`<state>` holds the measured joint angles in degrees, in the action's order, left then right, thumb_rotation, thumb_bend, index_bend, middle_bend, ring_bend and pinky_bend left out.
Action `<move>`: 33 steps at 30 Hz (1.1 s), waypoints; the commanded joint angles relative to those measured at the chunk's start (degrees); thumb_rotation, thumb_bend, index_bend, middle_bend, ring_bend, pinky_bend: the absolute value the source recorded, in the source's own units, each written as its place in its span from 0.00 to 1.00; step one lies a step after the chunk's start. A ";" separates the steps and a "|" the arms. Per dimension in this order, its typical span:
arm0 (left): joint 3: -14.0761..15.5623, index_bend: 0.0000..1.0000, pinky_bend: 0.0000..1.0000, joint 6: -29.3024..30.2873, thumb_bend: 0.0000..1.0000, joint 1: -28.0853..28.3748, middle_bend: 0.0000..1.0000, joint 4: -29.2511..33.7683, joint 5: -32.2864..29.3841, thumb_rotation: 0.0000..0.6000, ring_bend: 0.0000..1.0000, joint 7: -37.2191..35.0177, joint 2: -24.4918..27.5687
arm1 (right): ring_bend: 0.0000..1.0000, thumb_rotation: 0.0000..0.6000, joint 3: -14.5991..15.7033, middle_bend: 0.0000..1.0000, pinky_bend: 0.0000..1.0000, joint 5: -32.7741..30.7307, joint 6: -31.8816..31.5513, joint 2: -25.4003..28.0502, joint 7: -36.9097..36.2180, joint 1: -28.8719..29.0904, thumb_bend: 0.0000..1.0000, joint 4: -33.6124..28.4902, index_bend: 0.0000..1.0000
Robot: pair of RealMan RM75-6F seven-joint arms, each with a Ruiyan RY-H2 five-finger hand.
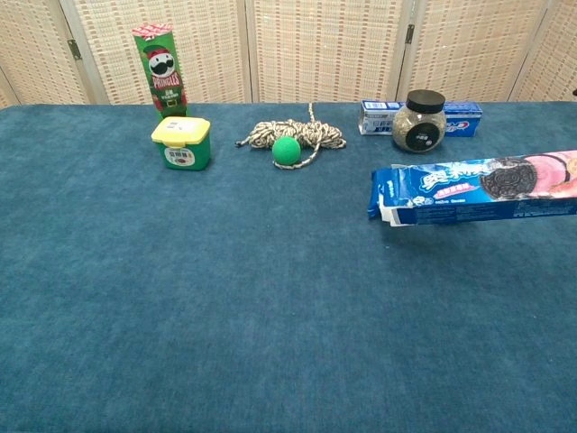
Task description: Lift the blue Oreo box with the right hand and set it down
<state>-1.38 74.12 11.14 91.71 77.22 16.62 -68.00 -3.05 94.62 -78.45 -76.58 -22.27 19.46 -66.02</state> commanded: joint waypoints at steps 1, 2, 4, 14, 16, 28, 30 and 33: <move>-0.02 0.18 0.15 -0.02 0.40 0.01 0.22 -0.02 -0.08 1.00 0.21 -0.12 0.04 | 0.13 1.00 0.18 0.10 0.07 -0.09 -1.82 -6.50 -9.21 0.35 0.21 7.89 0.56; -0.02 0.18 0.15 0.02 0.40 -0.01 0.22 -0.02 -0.08 1.00 0.21 -0.15 0.06 | 0.13 1.00 0.15 0.10 0.07 -0.25 -1.74 -7.05 -10.20 0.44 0.21 8.79 0.54; 0.04 0.18 0.15 0.25 0.40 -0.12 0.22 0.09 0.12 1.00 0.21 -0.38 0.16 | 0.12 1.00 0.17 0.06 0.07 -0.87 -0.92 -8.61 -12.31 0.77 0.21 11.72 0.42; 0.31 0.18 0.15 0.31 0.40 -0.10 0.22 0.07 0.62 1.00 0.21 -0.49 0.28 | 0.00 1.00 2.88 0.00 0.00 -3.00 12.46 -0.04 -7.07 4.41 0.21 3.94 0.00; 0.35 0.18 0.15 0.47 0.40 -0.18 0.22 0.16 0.79 1.00 0.21 -0.72 0.39 | 0.00 1.00 3.05 0.00 0.00 -3.25 12.78 1.94 -6.27 4.37 0.21 1.48 0.00; 0.25 0.20 0.15 3.51 0.40 -1.49 0.22 0.85 2.40 1.00 0.21 -3.06 1.70 | 0.00 1.00 0.42 0.00 0.00 -14.08 -0.91 9.55 26.50 -6.48 0.21 -22.14 0.00; -0.02 0.20 0.15 4.36 0.40 -1.78 0.22 0.78 2.43 1.00 0.21 -3.05 1.51 | 0.00 1.00 0.04 0.00 0.00 -14.85 -4.90 7.71 28.73 -8.76 0.21 -23.07 0.00; 0.13 0.20 0.15 4.92 0.40 -2.16 0.22 0.76 2.99 1.00 0.21 -4.04 1.90 | 0.00 1.00 -0.27 0.00 0.00 -14.38 -10.25 4.82 30.16 -11.50 0.21 -22.36 0.00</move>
<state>-1.28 78.81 9.17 92.49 79.98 12.89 -66.24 -2.39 81.87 -82.58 -69.25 4.39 12.29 -86.42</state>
